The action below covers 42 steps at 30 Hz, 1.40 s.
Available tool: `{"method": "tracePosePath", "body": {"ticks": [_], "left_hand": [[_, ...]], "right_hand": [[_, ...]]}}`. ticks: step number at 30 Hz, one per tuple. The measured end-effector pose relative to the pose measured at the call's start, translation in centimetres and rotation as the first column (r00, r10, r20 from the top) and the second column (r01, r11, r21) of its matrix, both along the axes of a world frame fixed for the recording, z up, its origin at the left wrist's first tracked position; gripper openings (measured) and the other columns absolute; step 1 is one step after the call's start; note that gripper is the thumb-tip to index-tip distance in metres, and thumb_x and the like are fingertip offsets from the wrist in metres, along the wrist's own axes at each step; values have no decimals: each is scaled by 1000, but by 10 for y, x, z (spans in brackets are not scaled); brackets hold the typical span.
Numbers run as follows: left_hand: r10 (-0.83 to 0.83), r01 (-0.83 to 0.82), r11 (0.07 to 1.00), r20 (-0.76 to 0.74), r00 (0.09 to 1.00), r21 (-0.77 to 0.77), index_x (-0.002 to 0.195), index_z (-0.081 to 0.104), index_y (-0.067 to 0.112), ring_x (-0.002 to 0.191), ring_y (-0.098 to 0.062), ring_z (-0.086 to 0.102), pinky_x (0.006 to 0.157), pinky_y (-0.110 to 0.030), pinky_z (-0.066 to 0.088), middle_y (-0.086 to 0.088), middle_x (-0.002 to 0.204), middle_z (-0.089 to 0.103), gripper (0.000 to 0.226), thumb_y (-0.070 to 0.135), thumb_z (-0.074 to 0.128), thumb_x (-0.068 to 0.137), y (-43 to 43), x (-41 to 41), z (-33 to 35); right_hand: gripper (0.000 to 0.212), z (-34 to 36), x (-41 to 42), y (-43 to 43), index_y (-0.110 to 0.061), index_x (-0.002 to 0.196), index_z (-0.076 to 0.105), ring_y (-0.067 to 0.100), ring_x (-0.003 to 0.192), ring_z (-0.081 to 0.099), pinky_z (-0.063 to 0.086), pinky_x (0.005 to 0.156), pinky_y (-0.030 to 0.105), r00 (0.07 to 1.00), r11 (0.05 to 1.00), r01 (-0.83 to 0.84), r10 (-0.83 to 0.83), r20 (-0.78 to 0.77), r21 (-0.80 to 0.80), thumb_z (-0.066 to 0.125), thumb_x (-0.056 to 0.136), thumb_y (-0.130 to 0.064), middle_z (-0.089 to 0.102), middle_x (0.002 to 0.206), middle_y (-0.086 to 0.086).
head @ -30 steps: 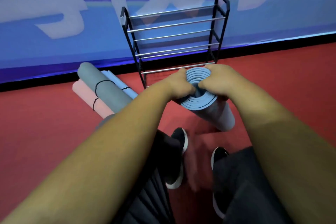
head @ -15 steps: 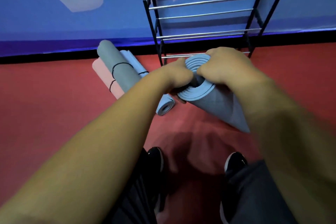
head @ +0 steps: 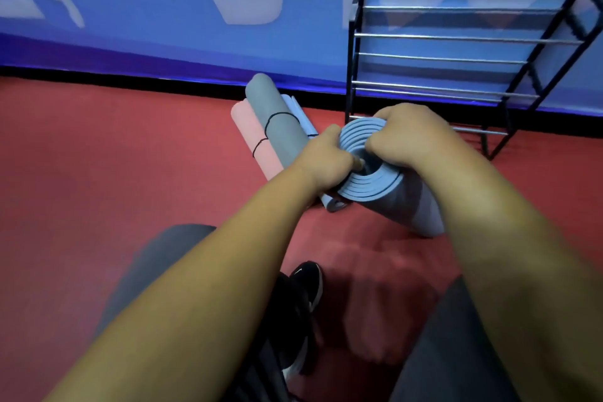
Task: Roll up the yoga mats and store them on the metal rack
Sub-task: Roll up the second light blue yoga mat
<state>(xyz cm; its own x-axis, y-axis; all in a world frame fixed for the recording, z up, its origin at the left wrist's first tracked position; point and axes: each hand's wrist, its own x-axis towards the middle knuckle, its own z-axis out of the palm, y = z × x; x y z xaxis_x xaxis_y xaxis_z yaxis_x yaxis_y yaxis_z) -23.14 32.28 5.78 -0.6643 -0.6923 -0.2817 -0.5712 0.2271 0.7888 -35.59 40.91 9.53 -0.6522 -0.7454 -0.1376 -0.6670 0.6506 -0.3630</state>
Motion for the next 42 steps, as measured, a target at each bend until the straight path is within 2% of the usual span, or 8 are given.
{"method": "tracePosePath", "body": {"ticks": [4, 9, 12, 19, 22, 29, 35, 42], "left_hand": [[63, -72, 986, -64, 996, -152, 114, 55, 15, 103, -29, 66, 89, -43, 58, -6, 108, 67, 37, 22, 78, 86, -24, 65, 37], [152, -214, 936, -227, 962, -280, 100, 49, 24, 86, -19, 63, 59, -17, 46, -1, 100, 63, 31, 15, 76, 87, -60, 150, 70], [243, -326, 909, -307, 920, -258, 102, 50, 22, 90, -19, 64, 62, -25, 45, 4, 98, 63, 30, 14, 75, 86, -85, 203, 69], [472, -531, 847, -397, 787, -44, 106, 55, 18, 80, -5, 64, 63, -23, 47, 6, 97, 70, 34, 11, 79, 84, -135, 314, 5], [560, -586, 806, -427, 710, 81, 100, 54, 23, 76, -7, 63, 66, -27, 49, 6, 94, 71, 34, 10, 80, 83, -143, 356, -31], [667, -661, 720, -478, 572, 212, 102, 52, 19, 78, -11, 64, 66, -30, 50, 2, 94, 69, 37, 8, 76, 76, -149, 436, -78], [730, -718, 662, -399, 555, 215, 112, 55, 14, 85, -9, 68, 69, -25, 54, -2, 104, 73, 43, 3, 83, 80, -150, 477, -119], [759, -631, 640, -233, 608, 439, 124, 57, 12, 94, -18, 72, 73, -36, 61, -9, 114, 72, 58, -13, 80, 77, -113, 533, -195]], "right_hand": [[28, 30, 68, -16, -28, 108, 73, 31, 103, 65, 49, 78, 35, 999, 980, -48, 44, -28, -194, 68, 81, -28, 75, 106, 0], [38, 63, 145, -53, -33, 118, 70, 26, 107, 66, 56, 87, 39, 991, 928, -130, 134, -12, -349, 68, 81, -28, 75, 109, -5], [34, 67, 191, -90, -35, 111, 63, 22, 106, 62, 52, 85, 37, 970, 900, -225, 241, -2, -374, 71, 79, -27, 67, 108, -5], [52, 44, 307, -179, -19, 111, 41, 30, 103, 52, 46, 81, 43, 858, 867, -496, 479, -183, -55, 80, 82, -38, 54, 117, 7], [46, 21, 355, -203, -20, 114, 38, 37, 110, 60, 42, 76, 44, 803, 830, -556, 551, -225, 50, 75, 88, -25, 55, 126, 12], [51, -33, 434, -233, -18, 128, 40, 53, 119, 60, 42, 76, 47, 749, 770, -634, 635, -190, 74, 73, 89, -19, 50, 133, 12], [54, -76, 463, -244, -21, 138, 46, 44, 115, 63, 52, 84, 47, 682, 687, -720, 726, -85, 95, 71, 90, -22, 49, 134, 11], [64, -123, 514, -225, -24, 139, 46, 40, 118, 64, 49, 79, 44, 478, 429, -749, 877, -35, 505, 78, 85, -39, 43, 138, 12]]}}
